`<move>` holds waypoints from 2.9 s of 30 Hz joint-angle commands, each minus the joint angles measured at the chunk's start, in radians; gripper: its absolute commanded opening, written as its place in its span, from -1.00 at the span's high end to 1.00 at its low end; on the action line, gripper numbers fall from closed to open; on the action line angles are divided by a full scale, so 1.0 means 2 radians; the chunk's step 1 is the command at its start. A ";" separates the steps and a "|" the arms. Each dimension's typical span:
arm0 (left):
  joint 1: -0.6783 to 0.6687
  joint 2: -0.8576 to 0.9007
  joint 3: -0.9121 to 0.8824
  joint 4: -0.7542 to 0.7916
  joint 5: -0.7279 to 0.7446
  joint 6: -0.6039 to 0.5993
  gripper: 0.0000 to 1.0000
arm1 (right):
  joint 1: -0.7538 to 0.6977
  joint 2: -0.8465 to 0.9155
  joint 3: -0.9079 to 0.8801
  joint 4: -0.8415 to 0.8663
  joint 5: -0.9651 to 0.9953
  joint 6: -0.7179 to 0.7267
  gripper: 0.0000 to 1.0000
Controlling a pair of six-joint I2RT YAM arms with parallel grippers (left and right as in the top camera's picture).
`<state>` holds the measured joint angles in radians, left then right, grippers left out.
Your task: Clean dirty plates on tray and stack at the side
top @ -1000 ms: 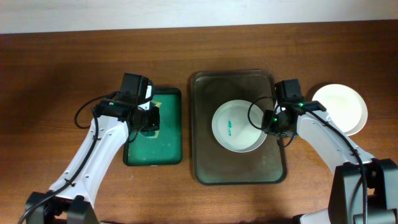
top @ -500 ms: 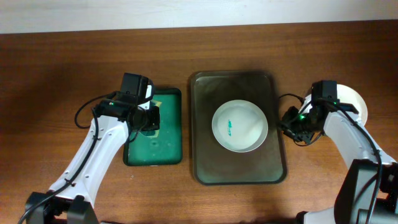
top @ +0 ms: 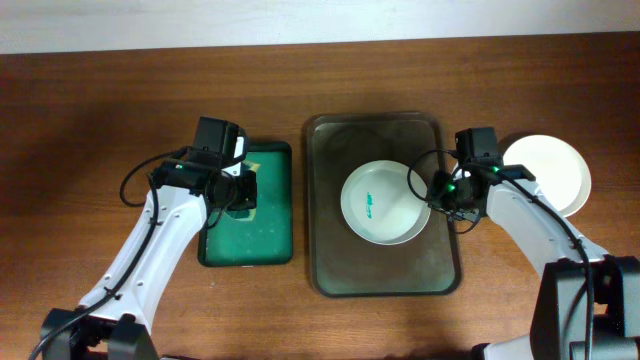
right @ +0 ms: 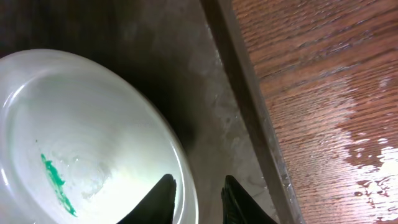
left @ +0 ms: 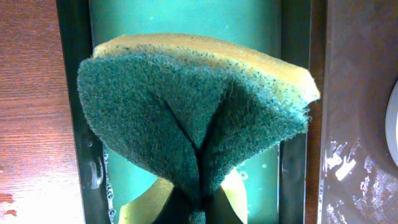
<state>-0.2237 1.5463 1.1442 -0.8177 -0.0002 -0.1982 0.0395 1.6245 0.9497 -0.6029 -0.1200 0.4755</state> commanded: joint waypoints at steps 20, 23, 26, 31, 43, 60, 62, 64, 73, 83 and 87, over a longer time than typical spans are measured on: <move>-0.006 -0.010 0.000 0.003 -0.002 0.001 1.00 | 0.007 0.003 -0.055 0.053 -0.028 -0.030 0.68; -0.006 -0.010 0.000 0.003 -0.002 0.001 1.00 | 0.023 0.003 -0.056 0.056 -0.026 -0.030 0.70; -0.006 -0.010 0.000 0.002 -0.002 0.001 1.00 | 0.027 0.003 -0.056 0.051 -0.024 -0.030 0.92; -0.006 -0.010 0.000 0.003 -0.002 0.001 1.00 | 0.028 0.003 -0.056 0.031 -0.027 -0.030 0.92; -0.006 -0.010 0.000 0.003 -0.002 0.001 1.00 | 0.040 0.002 -0.010 -0.028 -0.091 -0.096 0.24; -0.006 -0.010 0.000 0.003 -0.002 0.001 1.00 | 0.039 0.021 -0.009 0.010 0.006 -0.096 0.21; -0.006 -0.010 0.000 0.003 -0.002 0.001 1.00 | 0.039 0.032 -0.009 0.023 -0.002 -0.096 0.35; -0.006 -0.010 0.000 0.003 -0.002 0.001 1.00 | 0.039 0.033 -0.009 0.024 -0.001 -0.096 0.68; -0.006 -0.010 0.000 0.003 -0.002 0.001 1.00 | 0.039 0.033 -0.009 0.007 -0.048 -0.091 0.92; -0.006 -0.010 0.061 -0.044 -0.013 0.009 1.00 | 0.039 0.032 -0.009 -0.018 -0.070 -0.092 0.92; -0.006 0.022 0.146 -0.121 -0.013 0.025 1.00 | 0.039 0.032 -0.009 -0.018 -0.069 -0.092 0.92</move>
<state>-0.2337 1.5486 1.3262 -1.0084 -0.0158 -0.1829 0.1123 1.6806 0.9279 -0.6388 -0.2523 0.2882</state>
